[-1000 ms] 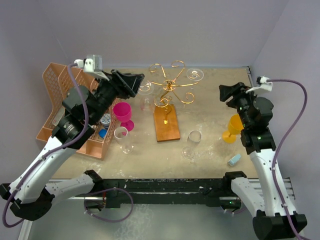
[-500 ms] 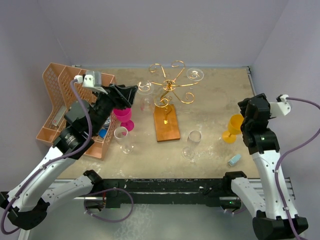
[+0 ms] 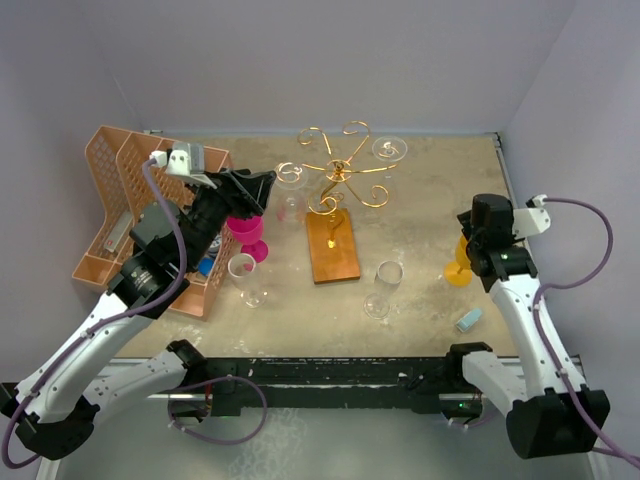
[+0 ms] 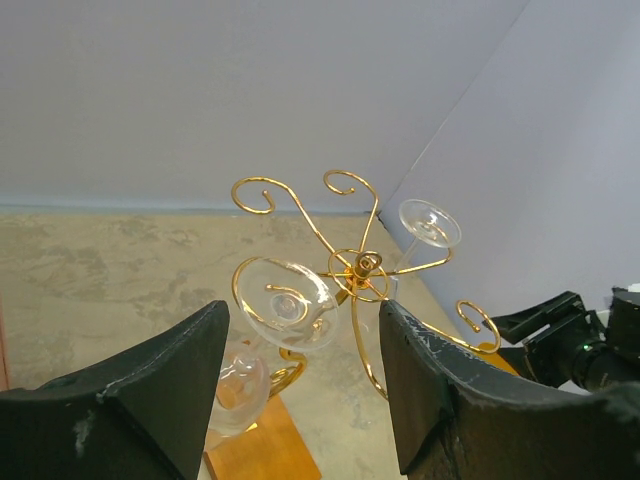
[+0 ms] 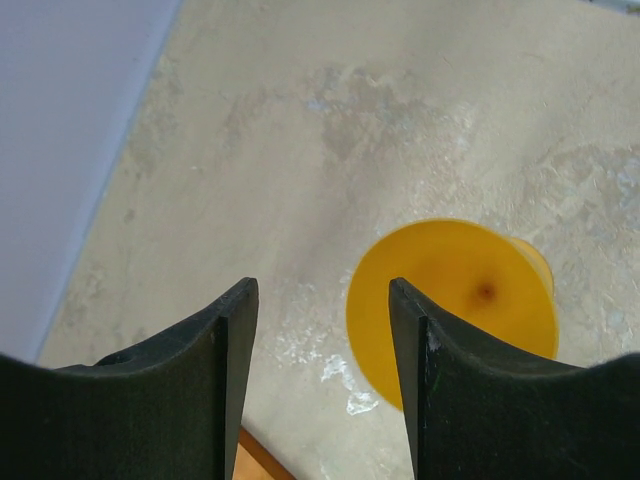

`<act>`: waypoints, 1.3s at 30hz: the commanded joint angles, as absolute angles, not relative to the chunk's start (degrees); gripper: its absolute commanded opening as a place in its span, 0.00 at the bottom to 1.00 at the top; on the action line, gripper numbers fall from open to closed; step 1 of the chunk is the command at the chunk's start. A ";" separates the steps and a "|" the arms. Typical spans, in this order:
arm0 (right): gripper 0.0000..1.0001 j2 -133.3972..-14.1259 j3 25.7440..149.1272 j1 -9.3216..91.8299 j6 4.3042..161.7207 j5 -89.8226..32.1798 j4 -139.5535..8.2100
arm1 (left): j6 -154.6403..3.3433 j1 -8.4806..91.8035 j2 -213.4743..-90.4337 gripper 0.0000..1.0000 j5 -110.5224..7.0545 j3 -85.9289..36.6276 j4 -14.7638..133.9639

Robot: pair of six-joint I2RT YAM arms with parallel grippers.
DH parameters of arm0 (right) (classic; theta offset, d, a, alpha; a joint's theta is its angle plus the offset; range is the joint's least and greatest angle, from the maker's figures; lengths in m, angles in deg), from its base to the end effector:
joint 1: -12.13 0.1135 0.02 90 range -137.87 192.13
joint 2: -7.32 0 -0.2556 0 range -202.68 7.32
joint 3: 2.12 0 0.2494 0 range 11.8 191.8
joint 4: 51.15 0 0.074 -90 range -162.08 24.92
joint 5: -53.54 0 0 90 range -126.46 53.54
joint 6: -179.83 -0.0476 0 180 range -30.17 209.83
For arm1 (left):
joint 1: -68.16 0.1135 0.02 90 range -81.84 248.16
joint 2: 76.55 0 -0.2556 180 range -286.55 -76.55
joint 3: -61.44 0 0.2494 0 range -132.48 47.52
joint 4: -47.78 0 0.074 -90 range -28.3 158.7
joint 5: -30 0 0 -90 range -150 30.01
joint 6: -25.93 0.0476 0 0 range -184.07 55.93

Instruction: Place the wine glass upside down on the wine glass rack

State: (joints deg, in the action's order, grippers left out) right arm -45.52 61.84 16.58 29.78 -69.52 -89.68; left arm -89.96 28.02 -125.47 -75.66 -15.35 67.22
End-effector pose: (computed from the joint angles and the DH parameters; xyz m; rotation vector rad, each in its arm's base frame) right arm 0.2128 -0.0095 0.3129 1.2133 1.5515 0.1422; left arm 0.1543 -0.1133 0.4403 -0.0496 1.4718 -0.7508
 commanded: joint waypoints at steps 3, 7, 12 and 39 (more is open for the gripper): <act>0.55 -50.68 60.33 16.61 25.32 -69.64 -88.17 | -88.91 28.26 -125.48 0.59 -75.65 -16.06 65.11; 0.48 -54.05 60.31 16.61 25.77 -69.84 -87.64 | -89.23 28.26 -125.92 0.59 -75.36 -16.45 64.78; 0.32 -56.66 60.61 16.61 25.89 -71.61 -88.02 | -89.67 28.26 -126.50 0.59 -75.36 -16.87 64.59; 0.00 -33.02 74.43 16.62 49.87 -49.64 -64.58 | -102.88 28.26 -134.92 0.59 -60.69 -26.91 57.50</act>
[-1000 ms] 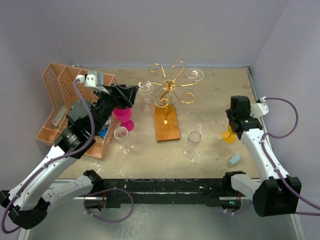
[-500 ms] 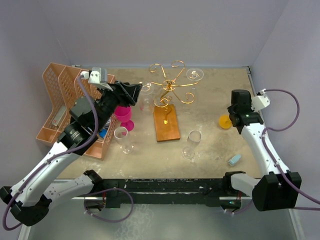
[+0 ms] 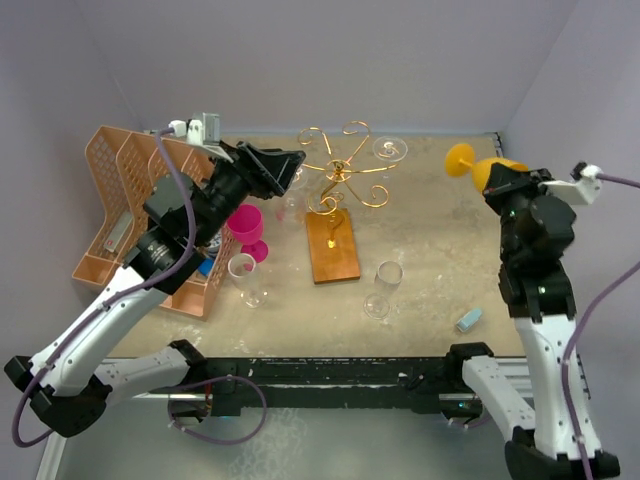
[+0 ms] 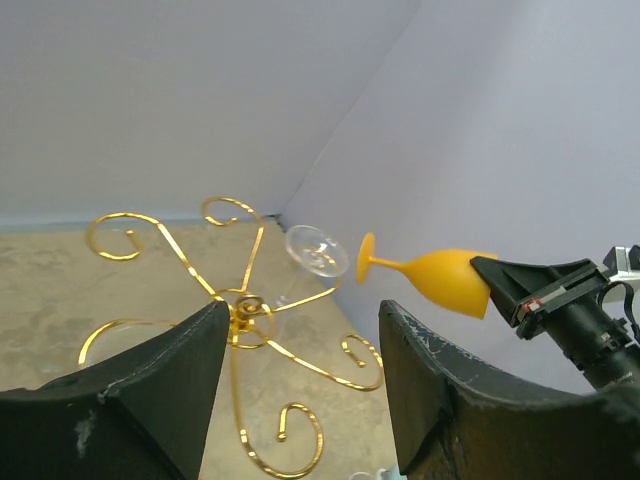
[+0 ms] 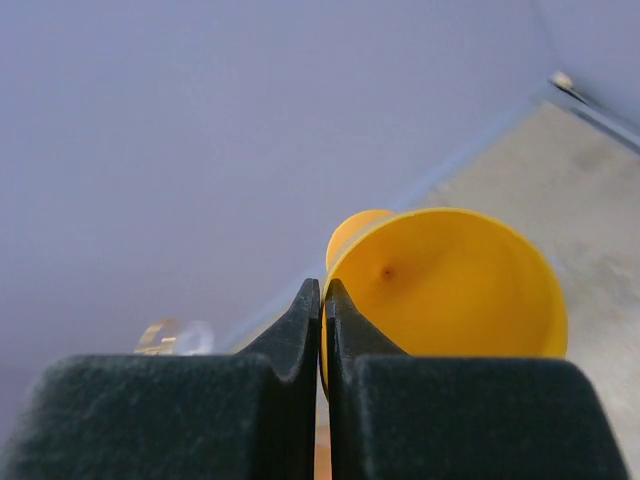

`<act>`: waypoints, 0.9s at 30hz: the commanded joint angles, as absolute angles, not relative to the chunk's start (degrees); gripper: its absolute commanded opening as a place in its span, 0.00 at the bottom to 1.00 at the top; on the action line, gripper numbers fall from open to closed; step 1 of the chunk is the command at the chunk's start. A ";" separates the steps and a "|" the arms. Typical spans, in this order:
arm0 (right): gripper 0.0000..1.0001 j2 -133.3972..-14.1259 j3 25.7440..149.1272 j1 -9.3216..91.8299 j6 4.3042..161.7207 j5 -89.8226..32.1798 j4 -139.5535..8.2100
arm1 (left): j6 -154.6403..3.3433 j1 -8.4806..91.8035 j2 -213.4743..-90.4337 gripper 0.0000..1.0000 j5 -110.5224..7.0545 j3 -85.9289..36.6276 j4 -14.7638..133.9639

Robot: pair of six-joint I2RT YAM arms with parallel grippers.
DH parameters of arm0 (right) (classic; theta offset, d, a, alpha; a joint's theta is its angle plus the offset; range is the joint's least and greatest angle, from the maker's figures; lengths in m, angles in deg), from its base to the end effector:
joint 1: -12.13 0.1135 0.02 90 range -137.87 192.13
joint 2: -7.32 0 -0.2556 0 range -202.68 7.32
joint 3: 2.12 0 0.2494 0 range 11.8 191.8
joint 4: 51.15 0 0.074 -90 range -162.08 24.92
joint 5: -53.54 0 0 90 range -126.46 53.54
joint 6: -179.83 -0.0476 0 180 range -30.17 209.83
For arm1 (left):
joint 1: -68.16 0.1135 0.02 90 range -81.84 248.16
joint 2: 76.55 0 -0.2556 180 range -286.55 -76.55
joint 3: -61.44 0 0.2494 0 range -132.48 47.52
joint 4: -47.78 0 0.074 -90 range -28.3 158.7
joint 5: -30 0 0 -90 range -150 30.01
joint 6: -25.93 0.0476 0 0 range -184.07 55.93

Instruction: Place the wine glass upside down on the wine glass rack

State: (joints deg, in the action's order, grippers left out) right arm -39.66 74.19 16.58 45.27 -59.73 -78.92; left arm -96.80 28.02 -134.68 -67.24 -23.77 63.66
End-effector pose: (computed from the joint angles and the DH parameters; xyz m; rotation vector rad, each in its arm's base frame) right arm 0.1816 -0.0047 0.4257 0.8252 1.3205 0.3639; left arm 0.1766 -0.1411 0.4676 -0.0177 1.4466 -0.9695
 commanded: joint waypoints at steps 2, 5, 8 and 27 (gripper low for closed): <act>0.00 -29.72 72.67 16.61 49.94 -44.93 -57.59 | -105.19 28.26 -135.51 0.59 -59.01 -26.90 55.55; 0.00 -26.16 70.18 16.61 49.81 -38.49 -48.60 | -108.99 28.18 -138.52 0.59 -56.45 -30.11 57.50; 0.00 -24.53 68.25 16.61 48.53 -32.48 -41.93 | -114.62 27.98 -141.30 0.59 -52.41 -31.42 54.55; 0.00 -23.68 59.26 16.62 37.54 -13.37 -21.81 | -129.88 14.70 -156.99 0.57 -71.91 -34.12 33.71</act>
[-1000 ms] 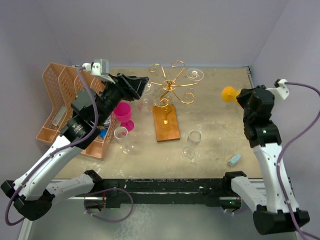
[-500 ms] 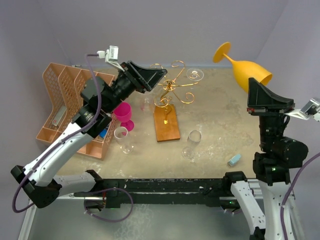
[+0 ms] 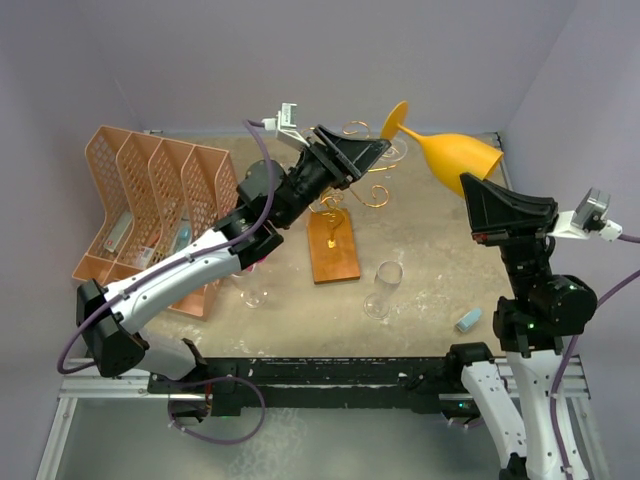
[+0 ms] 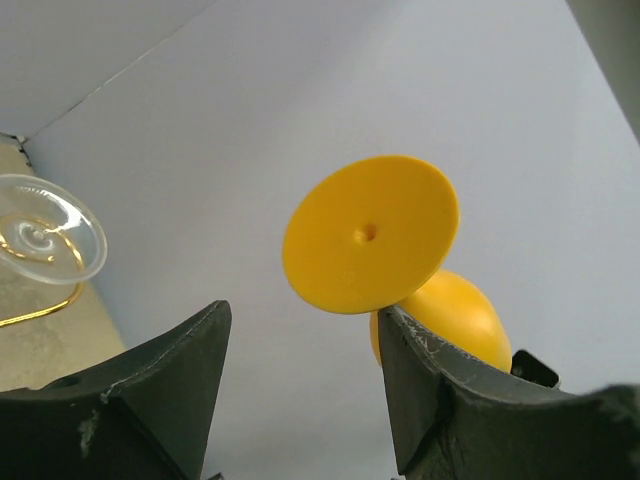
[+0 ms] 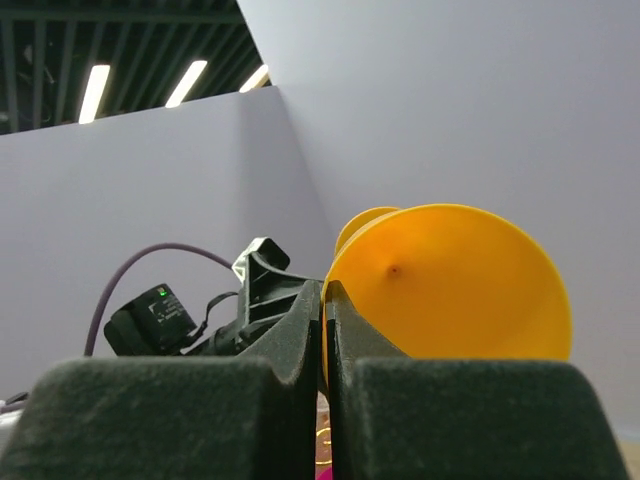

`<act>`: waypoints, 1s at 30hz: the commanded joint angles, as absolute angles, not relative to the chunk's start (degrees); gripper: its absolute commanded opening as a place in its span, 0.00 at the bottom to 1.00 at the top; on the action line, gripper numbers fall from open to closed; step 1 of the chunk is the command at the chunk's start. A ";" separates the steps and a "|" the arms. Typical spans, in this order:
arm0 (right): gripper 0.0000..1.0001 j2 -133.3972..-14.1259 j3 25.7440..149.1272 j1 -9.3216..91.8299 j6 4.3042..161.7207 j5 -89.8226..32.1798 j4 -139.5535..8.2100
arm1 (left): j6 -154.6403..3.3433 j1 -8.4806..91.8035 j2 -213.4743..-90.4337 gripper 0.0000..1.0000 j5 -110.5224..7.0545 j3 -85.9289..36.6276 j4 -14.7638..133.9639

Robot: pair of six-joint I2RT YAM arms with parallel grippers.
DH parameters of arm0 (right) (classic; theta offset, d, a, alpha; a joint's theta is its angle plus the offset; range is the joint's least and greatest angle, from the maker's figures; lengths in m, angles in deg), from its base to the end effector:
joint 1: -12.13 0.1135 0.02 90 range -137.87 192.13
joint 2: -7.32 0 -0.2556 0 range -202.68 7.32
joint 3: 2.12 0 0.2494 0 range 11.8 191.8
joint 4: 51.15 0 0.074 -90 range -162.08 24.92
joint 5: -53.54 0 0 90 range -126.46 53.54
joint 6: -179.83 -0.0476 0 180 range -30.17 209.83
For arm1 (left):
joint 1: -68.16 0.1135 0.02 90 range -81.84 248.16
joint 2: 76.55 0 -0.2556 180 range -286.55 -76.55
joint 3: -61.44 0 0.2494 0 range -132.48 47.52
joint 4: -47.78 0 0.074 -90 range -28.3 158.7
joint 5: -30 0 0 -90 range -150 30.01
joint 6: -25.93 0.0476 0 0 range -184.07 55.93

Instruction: Place the wine glass upside down on the wine glass rack

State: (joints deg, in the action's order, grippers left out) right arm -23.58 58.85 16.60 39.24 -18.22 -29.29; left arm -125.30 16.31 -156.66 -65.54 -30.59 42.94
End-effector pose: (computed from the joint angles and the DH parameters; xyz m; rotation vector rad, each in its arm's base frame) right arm 0.0886 0.0219 0.4636 -0.0251 0.7604 1.0223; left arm 0.2114 -0.2617 0.4518 -0.2145 1.4499 -1.6028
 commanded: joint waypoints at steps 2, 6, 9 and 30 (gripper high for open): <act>0.00 -23.80 59.03 16.61 37.18 -12.74 -21.28 | -130.67 13.55 -156.89 0.57 -74.65 -33.03 31.65; 0.00 -24.18 58.62 16.62 36.50 -12.09 -20.39 | -132.27 12.91 -157.05 0.57 -76.49 -32.37 29.38; 0.00 -24.47 58.49 16.61 36.18 -12.37 -19.99 | -133.41 12.54 -156.81 0.57 -77.82 -32.08 30.42; 0.00 -28.62 56.27 16.62 30.00 -5.05 -8.46 | -139.46 12.44 -161.72 0.59 -74.53 -37.64 29.71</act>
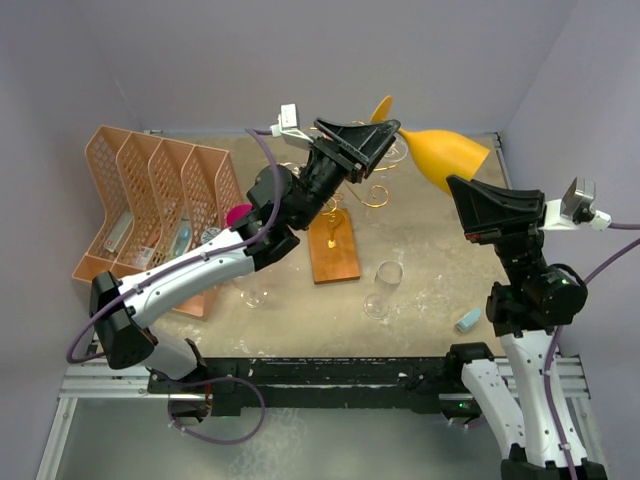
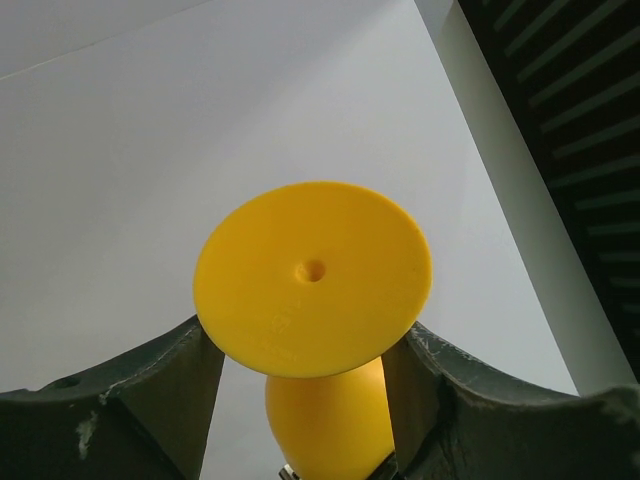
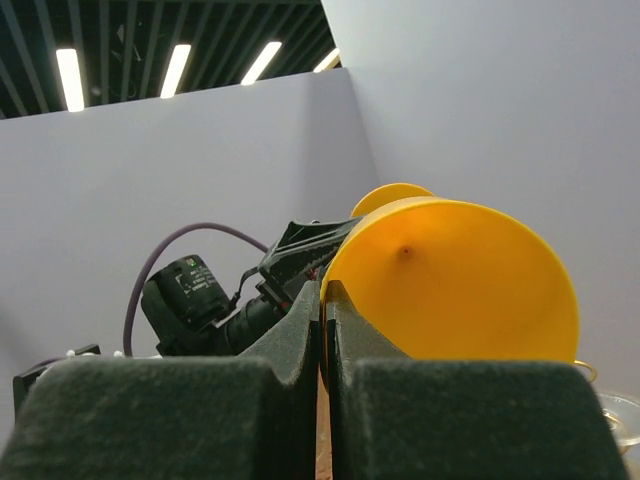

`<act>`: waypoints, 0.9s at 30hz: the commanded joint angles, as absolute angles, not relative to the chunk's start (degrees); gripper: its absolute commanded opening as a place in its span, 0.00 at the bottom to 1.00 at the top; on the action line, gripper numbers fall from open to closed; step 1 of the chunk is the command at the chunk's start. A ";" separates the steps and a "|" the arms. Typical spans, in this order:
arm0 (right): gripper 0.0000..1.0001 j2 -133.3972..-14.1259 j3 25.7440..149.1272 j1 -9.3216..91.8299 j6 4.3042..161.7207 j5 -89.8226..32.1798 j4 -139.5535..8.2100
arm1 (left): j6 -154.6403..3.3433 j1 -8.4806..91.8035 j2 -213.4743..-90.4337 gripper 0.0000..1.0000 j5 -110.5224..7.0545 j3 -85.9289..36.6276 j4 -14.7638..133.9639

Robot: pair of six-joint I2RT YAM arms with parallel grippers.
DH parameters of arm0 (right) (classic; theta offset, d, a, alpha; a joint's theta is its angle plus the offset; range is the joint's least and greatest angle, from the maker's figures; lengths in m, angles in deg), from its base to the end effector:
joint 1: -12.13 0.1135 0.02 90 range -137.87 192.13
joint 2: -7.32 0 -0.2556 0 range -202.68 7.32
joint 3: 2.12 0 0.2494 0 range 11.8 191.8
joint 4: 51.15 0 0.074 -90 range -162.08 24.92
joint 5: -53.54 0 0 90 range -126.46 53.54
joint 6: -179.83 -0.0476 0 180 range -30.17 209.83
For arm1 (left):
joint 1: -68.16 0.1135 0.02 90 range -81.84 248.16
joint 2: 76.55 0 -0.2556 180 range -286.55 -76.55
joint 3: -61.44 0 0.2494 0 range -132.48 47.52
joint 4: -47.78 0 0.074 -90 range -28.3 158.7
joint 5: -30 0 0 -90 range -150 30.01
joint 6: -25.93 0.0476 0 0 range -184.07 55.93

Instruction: Place the wine glass upside down on the wine glass rack

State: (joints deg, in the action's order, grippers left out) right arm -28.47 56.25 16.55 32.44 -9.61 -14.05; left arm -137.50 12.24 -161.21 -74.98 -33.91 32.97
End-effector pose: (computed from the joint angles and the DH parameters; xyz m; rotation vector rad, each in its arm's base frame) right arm 0.0998 0.0293 0.4593 -0.1887 0.7094 1.1570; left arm 0.2061 -0.2826 0.4659 -0.4746 1.2677 -1.8239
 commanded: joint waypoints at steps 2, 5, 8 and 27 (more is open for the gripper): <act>0.00 -28.60 55.97 16.61 29.57 -4.51 -8.32 | -139.73 12.44 -162.16 0.58 -75.32 -38.02 28.90; 0.00 -28.12 55.11 16.65 28.54 -3.74 -7.92 | -139.65 12.44 -163.19 0.58 -77.35 -38.67 27.58; 0.00 -27.87 53.95 16.61 26.71 -2.75 -6.89 | -139.70 12.44 -164.35 0.56 -78.97 -39.57 26.80; 0.00 -26.40 53.58 16.61 28.56 2.63 -10.92 | -134.82 12.44 -166.69 0.08 -81.16 -41.84 23.92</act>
State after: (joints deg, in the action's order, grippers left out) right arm -28.21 52.47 16.18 29.34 -3.86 -13.31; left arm -136.51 11.76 -166.70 -78.34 -38.52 28.60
